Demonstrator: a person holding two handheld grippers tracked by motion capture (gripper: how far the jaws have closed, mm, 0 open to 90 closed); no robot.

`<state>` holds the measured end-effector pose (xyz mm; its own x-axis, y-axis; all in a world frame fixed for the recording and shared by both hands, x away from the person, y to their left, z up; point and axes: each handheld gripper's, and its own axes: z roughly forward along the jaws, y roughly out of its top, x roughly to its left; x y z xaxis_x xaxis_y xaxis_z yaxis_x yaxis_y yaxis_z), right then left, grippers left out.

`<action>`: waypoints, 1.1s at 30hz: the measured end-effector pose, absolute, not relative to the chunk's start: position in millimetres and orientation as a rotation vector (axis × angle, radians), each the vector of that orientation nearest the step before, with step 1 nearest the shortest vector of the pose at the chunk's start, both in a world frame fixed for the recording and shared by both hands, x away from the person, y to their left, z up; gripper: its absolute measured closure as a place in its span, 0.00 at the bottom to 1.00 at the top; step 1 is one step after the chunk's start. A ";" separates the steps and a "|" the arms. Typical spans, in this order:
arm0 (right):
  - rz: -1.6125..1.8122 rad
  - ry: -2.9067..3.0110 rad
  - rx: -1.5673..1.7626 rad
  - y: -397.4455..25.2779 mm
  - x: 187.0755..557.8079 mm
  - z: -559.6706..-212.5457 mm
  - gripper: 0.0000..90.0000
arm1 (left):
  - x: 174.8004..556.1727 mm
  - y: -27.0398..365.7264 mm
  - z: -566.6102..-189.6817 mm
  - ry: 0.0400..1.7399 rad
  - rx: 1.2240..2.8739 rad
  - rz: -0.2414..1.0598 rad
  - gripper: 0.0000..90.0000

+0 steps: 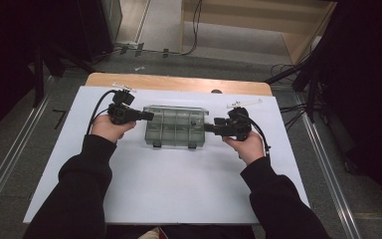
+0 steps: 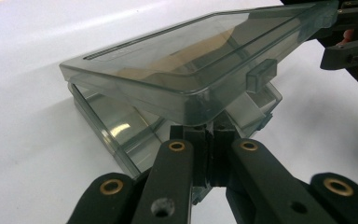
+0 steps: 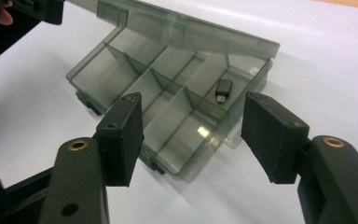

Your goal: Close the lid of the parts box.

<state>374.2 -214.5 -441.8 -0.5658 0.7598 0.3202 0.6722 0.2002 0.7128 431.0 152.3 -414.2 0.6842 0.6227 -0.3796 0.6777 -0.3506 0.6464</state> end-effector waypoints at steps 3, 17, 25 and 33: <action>1.308 2.348 1.414 -218.7 371.5 -440.3 0.42 | 429.2 155.2 -410.6 0.992 2.058 -0.086 1.00; 1.352 2.311 1.431 -234.0 367.3 -428.9 0.50 | 410.4 165.2 -391.5 0.954 2.071 -0.091 1.00; 1.372 2.340 1.413 -229.7 368.6 -424.8 0.64 | 403.2 162.6 -392.3 0.945 2.070 -0.052 1.00; 1.367 2.391 1.341 -218.8 369.1 -425.4 0.88 | 400.6 152.8 -406.4 0.952 2.084 -0.025 1.00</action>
<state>369.1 -218.8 -425.4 -0.6143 0.7170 0.3294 0.6477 0.2197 0.7296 400.6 152.8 -406.4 0.7135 0.6188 -0.3287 0.6351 -0.3730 0.6764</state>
